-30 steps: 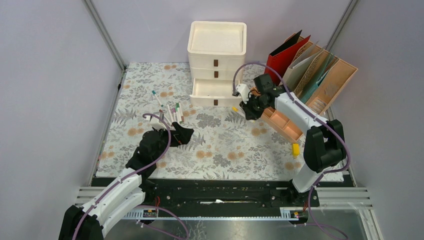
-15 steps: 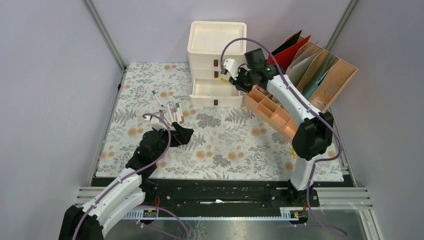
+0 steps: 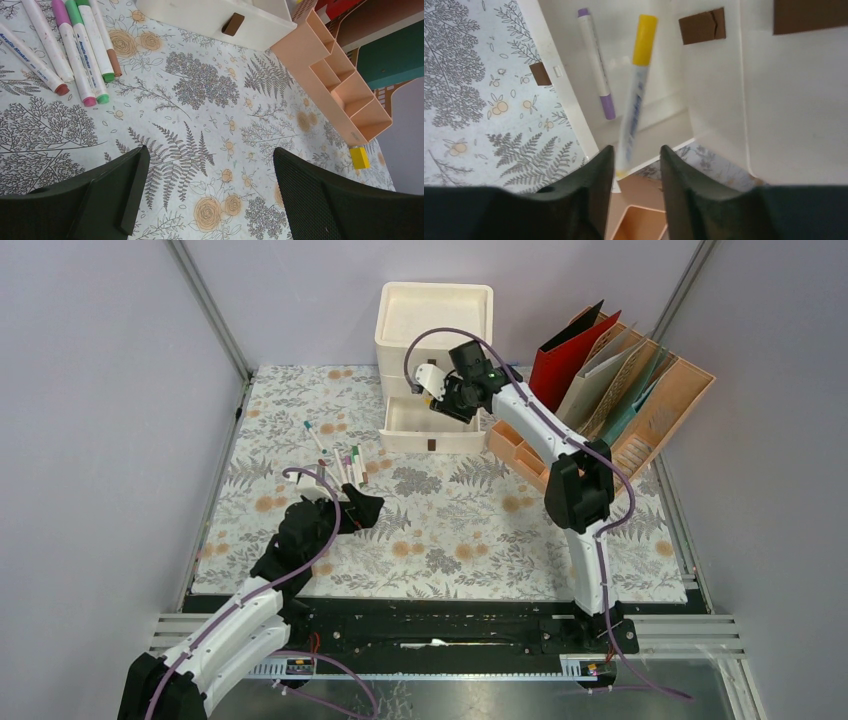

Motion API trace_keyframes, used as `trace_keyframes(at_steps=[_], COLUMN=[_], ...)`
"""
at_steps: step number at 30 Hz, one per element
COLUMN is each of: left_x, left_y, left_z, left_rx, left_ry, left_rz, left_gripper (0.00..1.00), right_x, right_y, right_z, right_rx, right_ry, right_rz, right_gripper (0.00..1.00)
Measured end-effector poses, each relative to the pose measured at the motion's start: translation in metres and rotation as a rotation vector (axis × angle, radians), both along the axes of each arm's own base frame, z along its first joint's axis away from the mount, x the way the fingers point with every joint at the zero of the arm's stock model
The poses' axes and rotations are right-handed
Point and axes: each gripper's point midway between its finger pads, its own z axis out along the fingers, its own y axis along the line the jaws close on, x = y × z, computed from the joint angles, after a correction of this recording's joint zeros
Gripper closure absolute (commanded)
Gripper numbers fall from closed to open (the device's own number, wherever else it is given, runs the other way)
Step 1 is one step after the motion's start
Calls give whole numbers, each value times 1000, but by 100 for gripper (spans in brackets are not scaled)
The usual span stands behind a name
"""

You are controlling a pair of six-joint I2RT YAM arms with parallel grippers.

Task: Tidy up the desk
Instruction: Place the stationery in the drawer.

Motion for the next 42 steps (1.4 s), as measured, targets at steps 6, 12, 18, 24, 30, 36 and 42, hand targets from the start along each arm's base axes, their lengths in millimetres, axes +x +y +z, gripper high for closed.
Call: trace_keyframes(at_steps=[6,12,18,24,30,36,42], left_x=[1,4,8,19,37,58,70], left_y=[2,6,11,16,28,47,73], left_z=[-1,-7,-15,-8,10,2,-30], left_rx=[3,10,18,19,31,105,194], left_ry=[3,24,55,59,51,141,272], left_rz=[9,32,51,79,142,261,391], left_gripper=[1,1,2,2,7,24,48], right_x=[-3,-52,-142,-210,-225,-226,-230], right_y=[3,3,-14,-38,-54,-50,-46], right_z=[-10,-2,28,36,32,34,34], right_rx=[30,135,256,328,419,477,497], right_ry=[50,178,273,300,325,335,346], right_rz=[-43,-55,3,59,63,97,116], right_gripper=[37,34,30,25,23,23,23])
